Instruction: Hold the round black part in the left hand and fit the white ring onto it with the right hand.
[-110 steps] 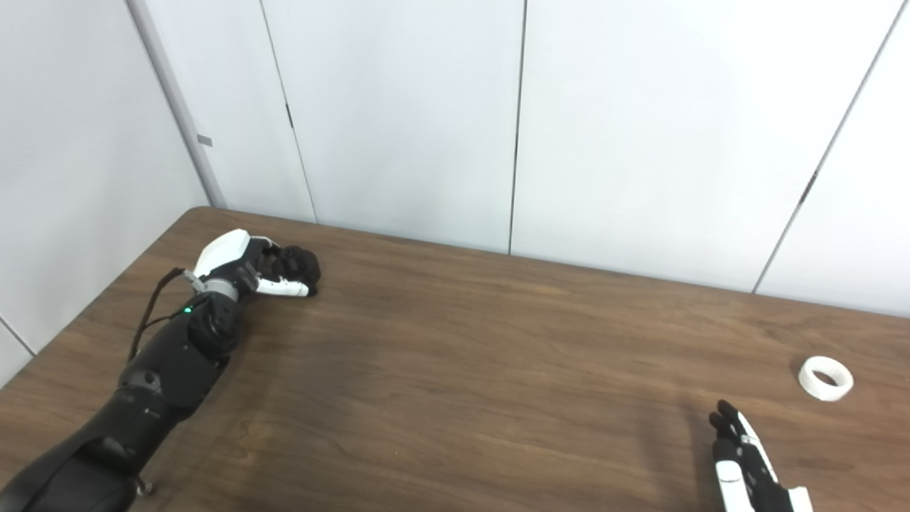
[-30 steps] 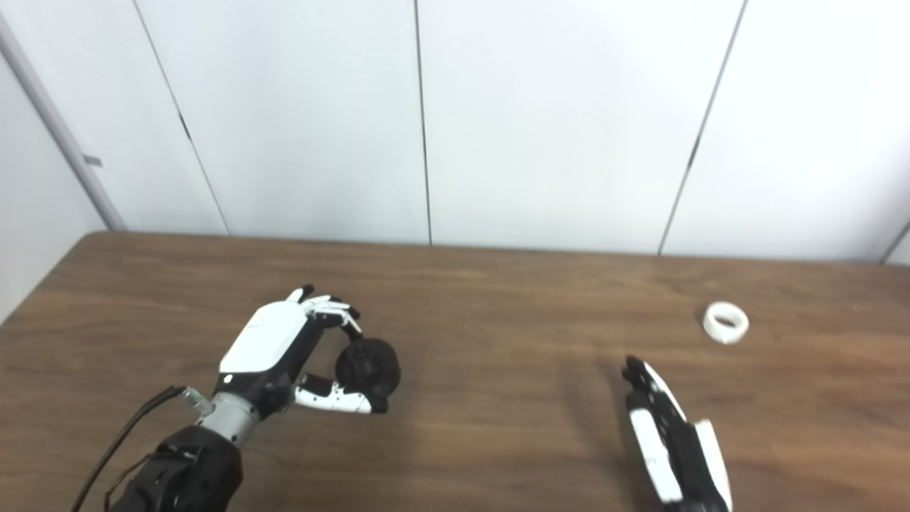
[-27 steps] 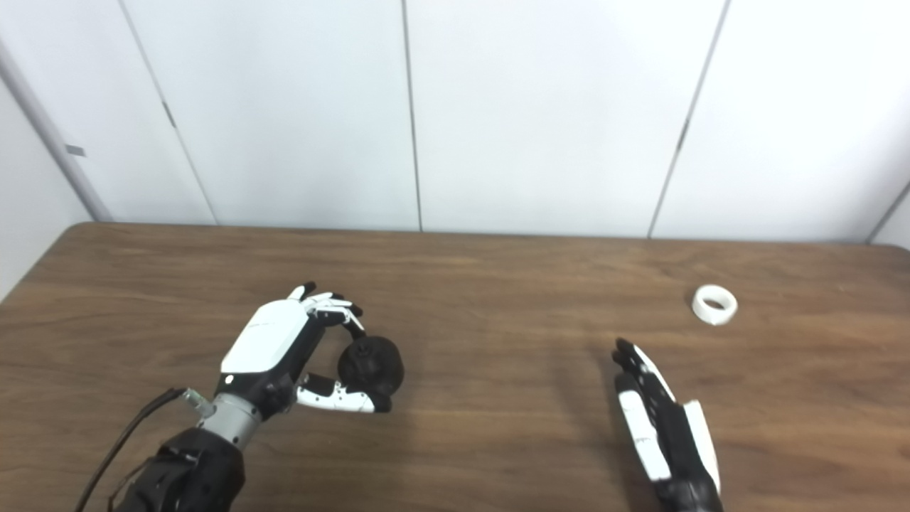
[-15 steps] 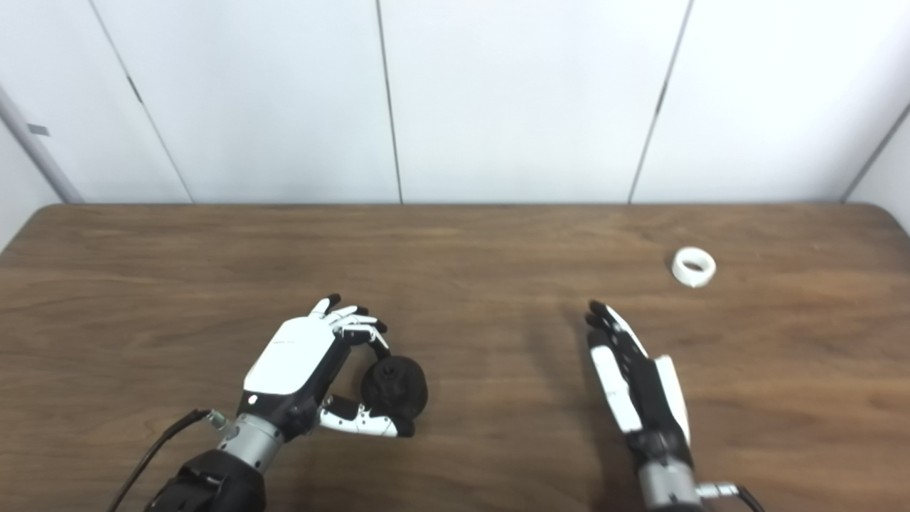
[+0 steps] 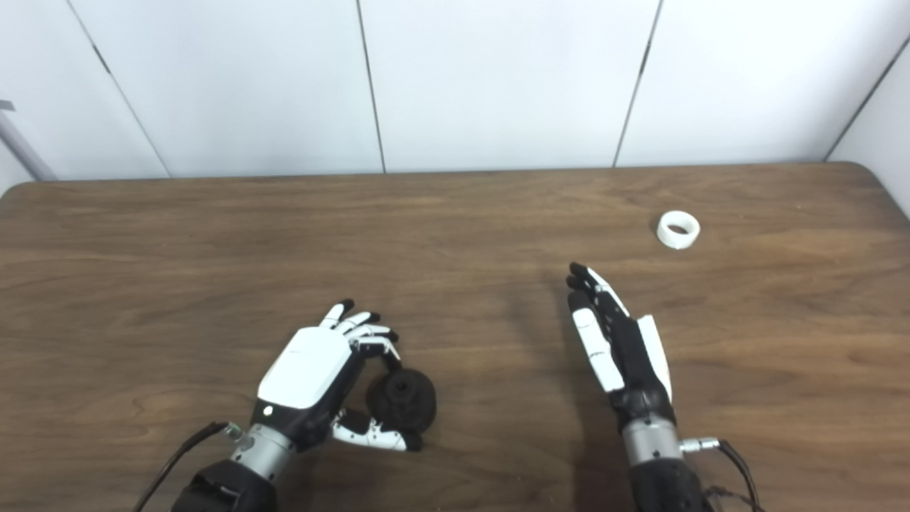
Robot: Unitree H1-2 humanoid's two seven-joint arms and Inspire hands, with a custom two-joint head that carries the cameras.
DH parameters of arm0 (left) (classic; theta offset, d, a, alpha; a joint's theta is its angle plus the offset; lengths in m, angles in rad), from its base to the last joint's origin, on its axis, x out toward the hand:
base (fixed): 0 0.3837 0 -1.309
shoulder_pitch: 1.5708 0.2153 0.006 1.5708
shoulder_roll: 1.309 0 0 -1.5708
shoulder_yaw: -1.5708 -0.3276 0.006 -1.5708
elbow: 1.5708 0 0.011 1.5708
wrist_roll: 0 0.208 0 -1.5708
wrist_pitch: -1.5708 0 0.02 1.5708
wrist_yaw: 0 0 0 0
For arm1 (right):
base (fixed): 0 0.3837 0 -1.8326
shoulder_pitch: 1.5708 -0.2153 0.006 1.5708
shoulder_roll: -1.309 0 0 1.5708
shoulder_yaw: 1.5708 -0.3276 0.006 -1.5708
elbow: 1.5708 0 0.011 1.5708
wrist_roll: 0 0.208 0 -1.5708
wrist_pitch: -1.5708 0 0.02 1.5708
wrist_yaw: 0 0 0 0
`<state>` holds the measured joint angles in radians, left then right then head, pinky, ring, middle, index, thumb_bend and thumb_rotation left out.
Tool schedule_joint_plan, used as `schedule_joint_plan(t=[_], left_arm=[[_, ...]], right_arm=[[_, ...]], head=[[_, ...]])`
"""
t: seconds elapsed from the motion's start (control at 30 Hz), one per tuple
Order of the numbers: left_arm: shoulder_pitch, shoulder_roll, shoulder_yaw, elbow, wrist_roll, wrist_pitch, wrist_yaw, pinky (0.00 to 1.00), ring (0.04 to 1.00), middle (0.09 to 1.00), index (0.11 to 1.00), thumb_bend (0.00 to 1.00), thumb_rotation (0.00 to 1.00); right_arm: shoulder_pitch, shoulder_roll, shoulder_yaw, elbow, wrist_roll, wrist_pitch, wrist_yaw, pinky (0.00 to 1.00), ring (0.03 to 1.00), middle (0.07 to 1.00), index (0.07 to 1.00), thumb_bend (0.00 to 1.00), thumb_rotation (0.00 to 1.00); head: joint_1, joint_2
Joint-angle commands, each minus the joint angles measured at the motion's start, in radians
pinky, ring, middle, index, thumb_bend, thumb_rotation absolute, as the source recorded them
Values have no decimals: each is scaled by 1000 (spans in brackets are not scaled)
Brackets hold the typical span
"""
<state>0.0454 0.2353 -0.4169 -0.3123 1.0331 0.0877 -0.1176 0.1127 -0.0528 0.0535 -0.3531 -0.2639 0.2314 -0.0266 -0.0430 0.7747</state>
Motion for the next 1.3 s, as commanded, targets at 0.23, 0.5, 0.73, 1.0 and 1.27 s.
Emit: schedule_joint_plan(t=[0.23,0.5,0.73,1.0,1.27], left_arm=[[1,-2,-9,50,60,-57,92,1000,891,780,485,524,56],[2,-5,-4,81,58,-72,128,1000,890,779,485,524,56],[6,-6,-6,97,57,-72,144,1000,888,780,485,525,57],[8,0,-3,105,47,-71,139,1000,888,780,485,525,57],[11,19,10,116,32,-85,147,1000,881,775,485,525,57]], right_arm=[[-35,11,-26,-69,45,32,4,1000,936,883,888,595,1000],[-50,0,-47,-79,82,33,6,1000,944,892,895,580,1000],[-81,-34,-75,-79,80,27,5,990,935,906,896,517,951],[-149,-88,-128,-101,-20,100,-24,772,855,865,832,624,674],[-234,-164,-170,-88,-63,140,-17,630,711,739,801,678,404]], head=[[-7,7],[-21,8],[-36,4],[-88,-8],[-170,-17]])
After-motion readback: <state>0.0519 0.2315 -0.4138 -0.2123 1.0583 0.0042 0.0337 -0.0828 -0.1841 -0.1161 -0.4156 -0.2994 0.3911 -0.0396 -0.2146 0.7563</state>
